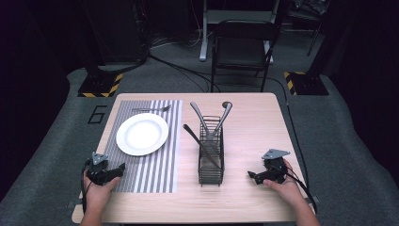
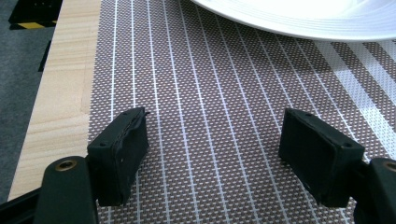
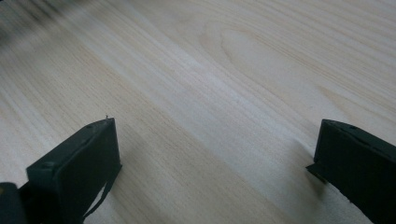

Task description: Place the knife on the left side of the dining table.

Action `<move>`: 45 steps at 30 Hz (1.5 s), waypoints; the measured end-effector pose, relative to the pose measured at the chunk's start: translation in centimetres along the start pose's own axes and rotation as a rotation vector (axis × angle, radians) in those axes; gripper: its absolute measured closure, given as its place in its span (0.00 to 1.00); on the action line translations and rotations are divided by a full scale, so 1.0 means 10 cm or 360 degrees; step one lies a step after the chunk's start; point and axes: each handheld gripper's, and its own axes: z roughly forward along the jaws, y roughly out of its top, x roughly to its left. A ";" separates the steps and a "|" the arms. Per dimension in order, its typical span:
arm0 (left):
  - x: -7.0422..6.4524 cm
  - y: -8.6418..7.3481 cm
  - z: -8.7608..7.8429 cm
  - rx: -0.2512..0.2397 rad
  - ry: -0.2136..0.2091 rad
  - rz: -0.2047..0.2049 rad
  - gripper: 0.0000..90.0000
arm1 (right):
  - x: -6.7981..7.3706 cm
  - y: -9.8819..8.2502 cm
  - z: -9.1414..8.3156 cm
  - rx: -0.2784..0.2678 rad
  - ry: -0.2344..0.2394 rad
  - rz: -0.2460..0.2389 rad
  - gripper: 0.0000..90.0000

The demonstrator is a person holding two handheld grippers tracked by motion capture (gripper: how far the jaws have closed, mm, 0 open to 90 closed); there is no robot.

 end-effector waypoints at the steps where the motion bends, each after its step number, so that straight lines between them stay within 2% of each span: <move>1: 0.00 0.00 0.00 0.0001 0.0001 0.0000 0.26 | 0.00 0.00 0.00 0.0000 0.0000 0.0000 0.00; 5: 0.00 0.00 0.00 0.0008 -0.0003 0.0001 0.26 | 0.00 0.00 0.00 0.0005 -0.0003 0.0005 0.00; 6: 0.00 0.00 0.01 -0.0019 -0.0005 -0.0018 0.26 | 0.00 0.00 0.00 0.0005 0.0000 0.0006 0.00; 22: 0.00 0.00 0.00 -0.0022 0.0001 -0.0013 0.27 | 0.00 0.00 0.00 0.0010 0.0011 0.0014 0.00; 25: 0.01 0.00 -0.01 -0.0010 0.0007 -0.0009 0.30 | 0.00 0.00 0.00 0.0010 0.0011 0.0014 0.00; 26: 0.03 0.00 -0.02 -0.0018 0.0001 -0.0054 0.32 | 0.00 0.00 0.00 0.0011 0.0013 0.0015 0.00; 27: 0.03 0.00 -0.02 -0.0018 0.0001 -0.0054 0.33 | 0.00 0.00 0.00 0.0011 0.0013 0.0015 0.00; 28: 0.05 0.01 -0.03 -0.0012 0.0004 -0.0096 0.33 | 0.00 0.00 0.00 0.0010 0.0011 0.0015 0.00; 29: 0.06 0.02 -0.05 0.0016 -0.0006 -0.0108 0.37 | 0.00 0.00 0.00 0.0010 0.0011 0.0015 0.00; 30: 0.08 0.04 -0.09 0.0035 -0.0016 -0.0154 0.43 | 0.00 0.00 0.00 0.0003 0.0004 0.0005 0.00; 34: 0.07 0.09 -0.18 0.0030 -0.0018 -0.0175 0.46 | 0.00 0.00 0.00 0.0010 0.0011 0.0014 0.00; 36: 0.05 0.12 -0.23 0.0021 -0.0035 -0.0205 0.48 | 0.00 0.00 0.00 0.0000 0.0001 -0.0002 0.00; 38: 0.01 0.14 -0.26 0.0013 -0.0050 -0.0220 0.50 | 0.00 0.00 0.00 0.0010 0.0008 0.0015 0.00; 41: -0.06 0.20 -0.31 0.0009 -0.0066 -0.0219 0.51 | 0.00 0.00 0.00 0.0010 0.0011 0.0015 0.00; 44: -0.16 0.26 -0.35 0.0002 -0.0105 -0.0183 0.53 | 0.00 0.00 0.00 0.0010 0.0012 0.0016 0.00; 45: -0.16 0.26 -0.35 0.0002 -0.0105 -0.0183 0.54 | 0.00 0.00 0.00 0.0010 0.0012 0.0016 0.00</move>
